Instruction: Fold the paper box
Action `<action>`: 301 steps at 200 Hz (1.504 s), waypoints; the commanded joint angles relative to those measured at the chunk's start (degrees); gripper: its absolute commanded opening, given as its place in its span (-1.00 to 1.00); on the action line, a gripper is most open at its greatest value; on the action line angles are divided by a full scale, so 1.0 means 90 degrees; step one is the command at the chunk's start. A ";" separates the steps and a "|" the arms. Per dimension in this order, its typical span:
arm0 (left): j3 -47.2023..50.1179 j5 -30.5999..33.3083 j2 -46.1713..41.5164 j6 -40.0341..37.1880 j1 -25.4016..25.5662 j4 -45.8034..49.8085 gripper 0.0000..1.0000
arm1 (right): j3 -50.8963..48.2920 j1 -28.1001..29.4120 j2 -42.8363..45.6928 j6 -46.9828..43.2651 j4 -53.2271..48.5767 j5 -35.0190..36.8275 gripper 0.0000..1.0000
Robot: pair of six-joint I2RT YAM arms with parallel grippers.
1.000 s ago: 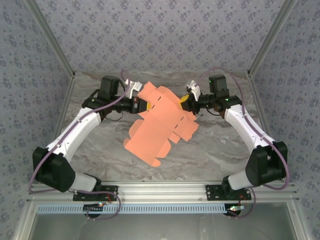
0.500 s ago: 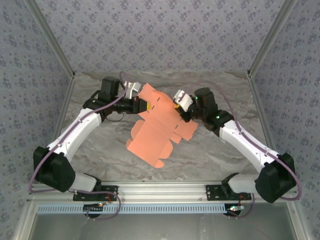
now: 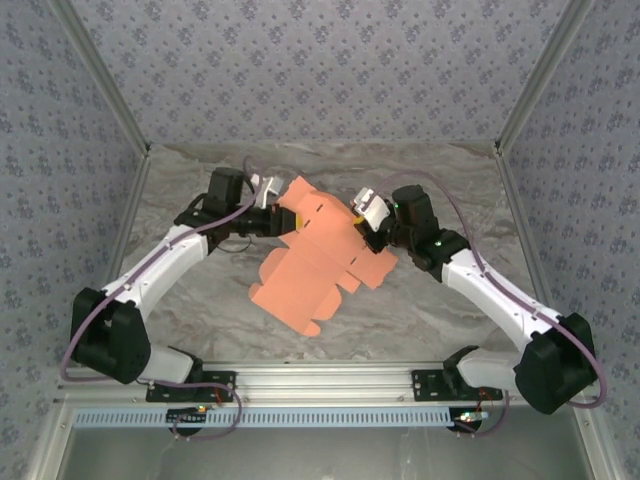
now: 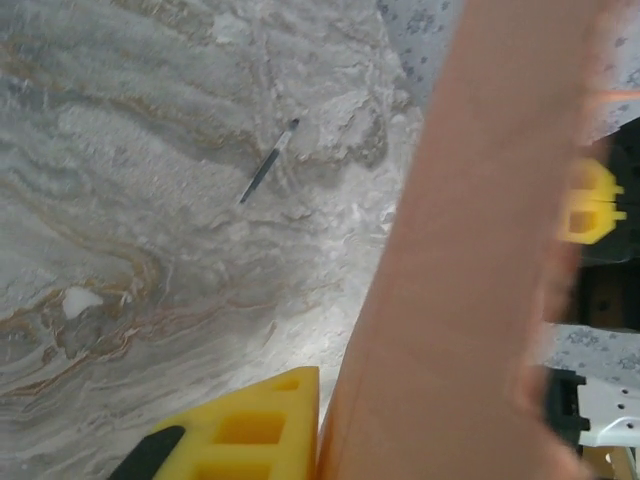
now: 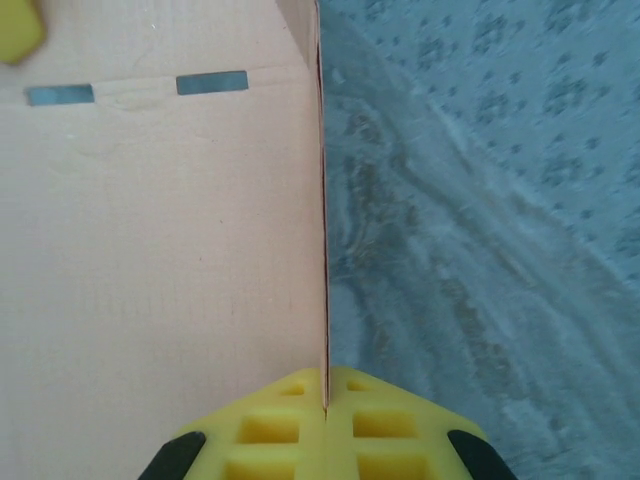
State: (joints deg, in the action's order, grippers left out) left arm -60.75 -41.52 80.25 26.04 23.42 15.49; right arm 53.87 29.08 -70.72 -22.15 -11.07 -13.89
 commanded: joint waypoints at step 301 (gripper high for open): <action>0.1024 0.2228 0.2325 0.0642 0.2102 -0.3231 -0.45 | 0.2471 -0.0826 -0.2716 0.1865 -0.3453 -0.0761 -1.00</action>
State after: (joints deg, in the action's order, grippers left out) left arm -50.22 -21.23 99.26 30.65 42.02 -10.74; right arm 74.59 21.98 -94.41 -6.76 -41.65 -20.78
